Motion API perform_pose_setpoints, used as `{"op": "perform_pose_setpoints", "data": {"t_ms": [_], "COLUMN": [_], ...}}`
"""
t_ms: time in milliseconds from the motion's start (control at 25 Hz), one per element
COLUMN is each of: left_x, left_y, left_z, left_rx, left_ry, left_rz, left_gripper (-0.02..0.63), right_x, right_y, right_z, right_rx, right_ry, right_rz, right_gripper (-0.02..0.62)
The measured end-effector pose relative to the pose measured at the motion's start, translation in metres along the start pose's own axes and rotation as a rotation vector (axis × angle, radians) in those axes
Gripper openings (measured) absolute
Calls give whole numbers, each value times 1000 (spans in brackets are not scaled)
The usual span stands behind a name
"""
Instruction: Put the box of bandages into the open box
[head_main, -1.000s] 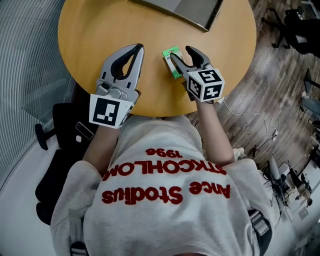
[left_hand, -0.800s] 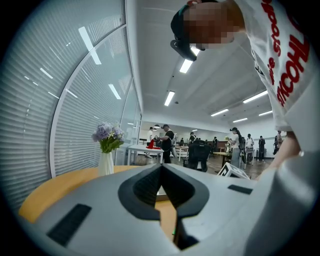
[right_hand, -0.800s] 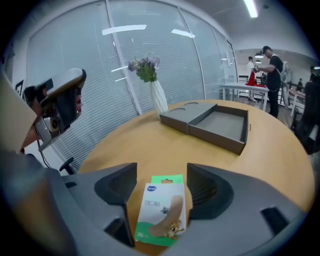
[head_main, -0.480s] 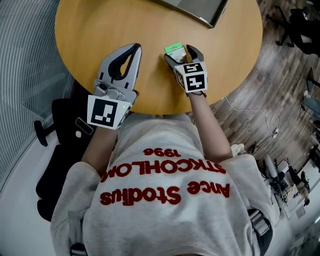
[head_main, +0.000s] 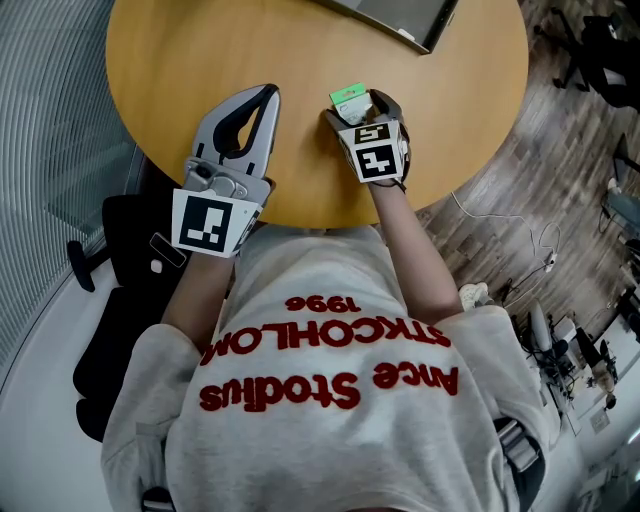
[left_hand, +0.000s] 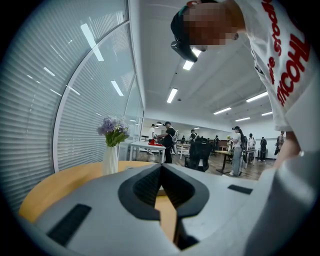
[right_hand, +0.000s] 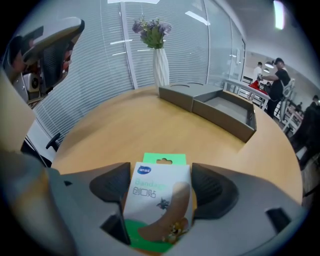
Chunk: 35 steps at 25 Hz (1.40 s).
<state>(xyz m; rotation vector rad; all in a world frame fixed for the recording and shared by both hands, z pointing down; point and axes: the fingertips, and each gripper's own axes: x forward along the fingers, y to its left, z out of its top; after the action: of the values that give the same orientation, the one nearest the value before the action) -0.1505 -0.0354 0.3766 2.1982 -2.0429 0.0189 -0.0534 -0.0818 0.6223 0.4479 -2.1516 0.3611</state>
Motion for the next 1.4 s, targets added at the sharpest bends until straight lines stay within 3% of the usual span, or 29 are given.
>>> {"op": "perform_pose_setpoints", "data": {"t_ms": [360, 720, 920, 1120, 1400], "left_x": [-8, -6, -6, -1, 6], "left_y": [3, -9, -19, -29, -33], "left_z": [3, 20, 35, 54, 73], "left_rx": [26, 77, 95, 119, 150], "left_ry": [-14, -36, -61, -101, -139], "left_rz": [8, 15, 15, -1, -9], "left_gripper": [3, 3, 3, 3, 3], "right_x": [-17, -64, -107, -159, -224], "right_y": [5, -9, -15, -18, -20], "right_z": [18, 59, 92, 127, 157], "right_rx": [12, 32, 37, 56, -2], "right_ry": [-80, -264, -404, -614, -830], "right_rz": [23, 42, 42, 78, 42], "right_gripper": [367, 365, 365, 365, 365]}}
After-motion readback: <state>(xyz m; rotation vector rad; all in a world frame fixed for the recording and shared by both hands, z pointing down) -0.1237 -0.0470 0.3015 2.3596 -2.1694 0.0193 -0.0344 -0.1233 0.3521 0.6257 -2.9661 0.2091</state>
